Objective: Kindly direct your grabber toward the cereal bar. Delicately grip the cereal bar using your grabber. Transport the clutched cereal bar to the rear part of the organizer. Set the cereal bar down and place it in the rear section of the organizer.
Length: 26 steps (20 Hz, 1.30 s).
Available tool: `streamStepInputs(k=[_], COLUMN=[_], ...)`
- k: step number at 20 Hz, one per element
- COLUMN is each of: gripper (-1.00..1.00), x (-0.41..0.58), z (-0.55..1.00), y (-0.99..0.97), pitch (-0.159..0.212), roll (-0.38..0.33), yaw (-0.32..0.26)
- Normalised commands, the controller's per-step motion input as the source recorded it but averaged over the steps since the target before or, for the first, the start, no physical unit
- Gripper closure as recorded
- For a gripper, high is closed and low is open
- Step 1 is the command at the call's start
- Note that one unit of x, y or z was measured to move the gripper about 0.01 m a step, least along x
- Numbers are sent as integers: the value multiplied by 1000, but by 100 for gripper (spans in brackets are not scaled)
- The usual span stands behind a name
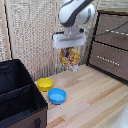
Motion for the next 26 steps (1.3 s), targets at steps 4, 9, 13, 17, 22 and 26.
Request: streamStepInputs(k=[4,9,13,17,22,26], gripper=[100,100,100,100,100,100], x=[-39,-21,-14,1,65,118], z=[458,473,421,339,289,249], y=[161,194,245,447,692,786], pitch=[-2,-13,-3,1,18,35], roll=[12,23,34,47,25,16], yaw=[-291,-292,-274,-200,-121,-89])
